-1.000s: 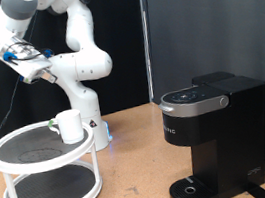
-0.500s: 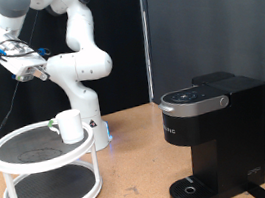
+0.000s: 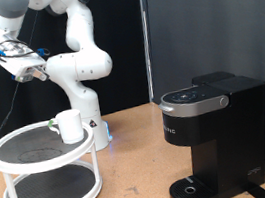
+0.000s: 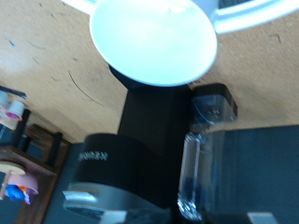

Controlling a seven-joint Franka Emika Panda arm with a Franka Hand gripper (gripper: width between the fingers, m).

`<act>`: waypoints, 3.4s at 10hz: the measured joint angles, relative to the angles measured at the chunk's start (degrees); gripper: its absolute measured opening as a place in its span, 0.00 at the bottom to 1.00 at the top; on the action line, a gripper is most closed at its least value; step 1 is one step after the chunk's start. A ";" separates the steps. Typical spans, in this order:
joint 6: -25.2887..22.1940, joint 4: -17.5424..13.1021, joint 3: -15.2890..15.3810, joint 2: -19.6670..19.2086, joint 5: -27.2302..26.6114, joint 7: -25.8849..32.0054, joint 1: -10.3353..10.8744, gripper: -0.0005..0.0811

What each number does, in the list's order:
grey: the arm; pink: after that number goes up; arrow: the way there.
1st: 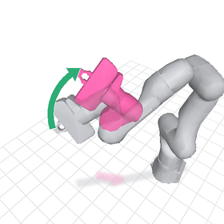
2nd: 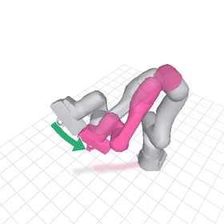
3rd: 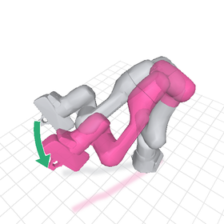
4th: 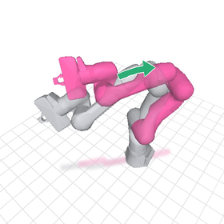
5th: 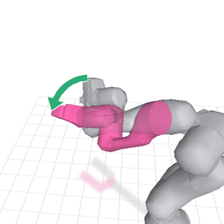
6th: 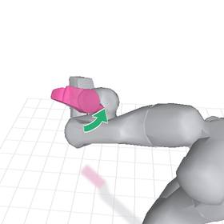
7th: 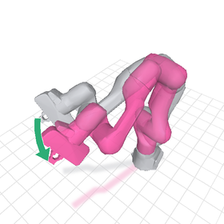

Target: Make a cup of coffee with the keurig machine

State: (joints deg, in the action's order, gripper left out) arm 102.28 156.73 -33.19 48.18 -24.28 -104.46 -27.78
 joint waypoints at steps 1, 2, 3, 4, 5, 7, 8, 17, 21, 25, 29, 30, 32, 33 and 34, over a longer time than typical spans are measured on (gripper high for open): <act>2.34 1.13 0.01 -0.16 0.05 0.03 0.00 0.01; 4.48 2.18 0.01 -0.56 0.07 0.27 0.00 0.01; 6.30 3.05 0.01 -1.32 0.10 0.66 0.01 0.01; 7.43 3.59 0.01 -2.56 0.34 1.01 0.03 0.01; 8.06 3.88 -0.01 -4.05 0.78 1.68 0.03 0.01; 9.49 4.33 -0.06 -7.09 1.33 3.87 0.03 0.14; 10.21 4.42 -0.08 -8.63 1.31 4.91 0.06 0.14; 14.74 4.57 -0.17 -18.46 -4.13 12.85 2.64 0.91; 15.06 4.61 -0.16 -20.00 -4.98 14.18 2.97 0.75; 15.08 4.67 -0.16 -20.02 -5.00 14.43 2.97 0.33; 12.48 4.14 -0.18 -19.85 -4.97 14.40 2.63 0.02; 10.54 3.71 -0.19 -19.41 -4.96 14.34 2.24 0.02; 6.16 2.65 -0.36 -17.93 -4.95 14.06 1.13 0.01; 4.60 2.31 -0.39 -16.99 -4.95 13.57 0.48 0.01; 3.11 2.06 -0.38 -16.06 -4.44 12.80 -0.10 0.01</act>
State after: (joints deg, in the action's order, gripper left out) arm 105.39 158.79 -33.57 32.12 -28.73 -91.66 -27.88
